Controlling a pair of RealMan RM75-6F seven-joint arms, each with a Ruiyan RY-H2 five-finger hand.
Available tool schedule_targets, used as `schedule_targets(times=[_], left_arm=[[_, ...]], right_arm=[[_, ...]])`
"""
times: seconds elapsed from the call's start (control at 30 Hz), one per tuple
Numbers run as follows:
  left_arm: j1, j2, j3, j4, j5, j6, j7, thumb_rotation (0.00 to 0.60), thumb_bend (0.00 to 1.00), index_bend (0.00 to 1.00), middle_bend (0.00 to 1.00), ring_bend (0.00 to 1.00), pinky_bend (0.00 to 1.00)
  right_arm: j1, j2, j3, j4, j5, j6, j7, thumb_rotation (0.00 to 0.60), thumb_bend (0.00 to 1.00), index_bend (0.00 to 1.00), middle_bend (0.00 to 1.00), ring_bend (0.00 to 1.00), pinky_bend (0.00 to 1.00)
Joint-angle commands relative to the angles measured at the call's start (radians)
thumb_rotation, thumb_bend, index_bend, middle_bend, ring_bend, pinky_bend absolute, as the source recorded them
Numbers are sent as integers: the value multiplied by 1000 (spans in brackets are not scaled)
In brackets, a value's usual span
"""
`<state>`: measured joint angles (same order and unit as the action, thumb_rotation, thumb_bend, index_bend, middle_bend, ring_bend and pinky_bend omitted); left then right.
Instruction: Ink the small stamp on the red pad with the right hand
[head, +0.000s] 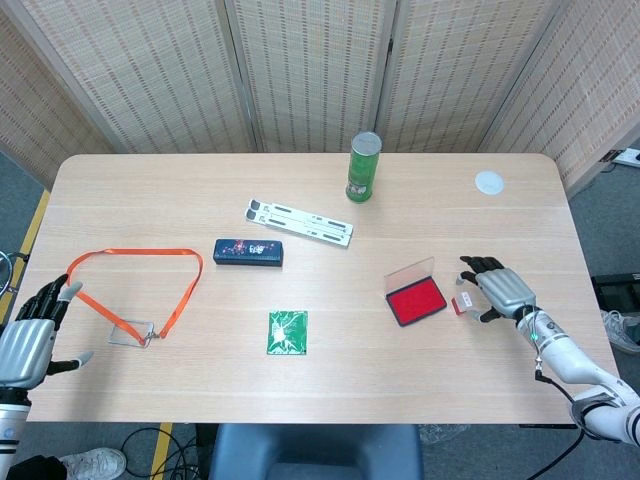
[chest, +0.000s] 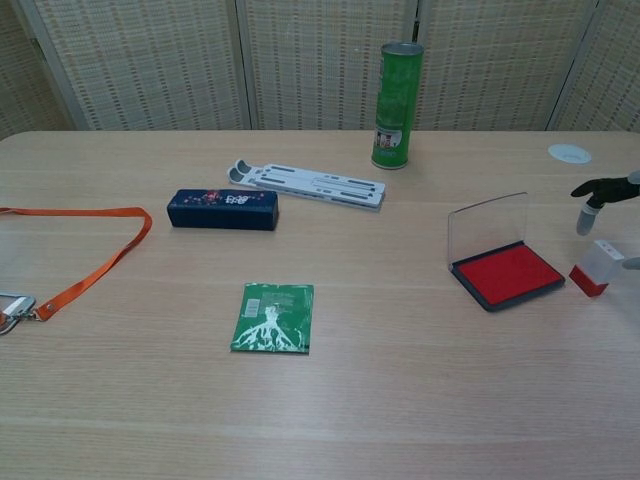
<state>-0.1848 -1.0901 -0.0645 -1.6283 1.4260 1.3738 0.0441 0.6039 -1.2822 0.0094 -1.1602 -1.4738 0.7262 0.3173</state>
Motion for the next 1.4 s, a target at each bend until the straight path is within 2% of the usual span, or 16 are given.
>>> schedule_targets(times=[0.03, 0.9, 1.4], left_arm=[[1, 1, 0, -1, 1, 2, -3, 600, 88, 0, 0, 0, 176], [3, 3, 1, -2, 1, 3, -3, 600, 88, 0, 0, 0, 176], [6, 5, 1, -3, 4, 7, -8, 600, 88, 0, 0, 0, 176]], right_arm=[[3, -5, -2, 5, 2, -2, -2, 600, 305, 299, 0, 0, 0], [21, -19, -10, 12, 39, -27, -56, 600, 349, 349, 0, 0, 0], [14, -19, -6, -10, 43, 6, -66, 600, 391, 496, 11, 0, 0]])
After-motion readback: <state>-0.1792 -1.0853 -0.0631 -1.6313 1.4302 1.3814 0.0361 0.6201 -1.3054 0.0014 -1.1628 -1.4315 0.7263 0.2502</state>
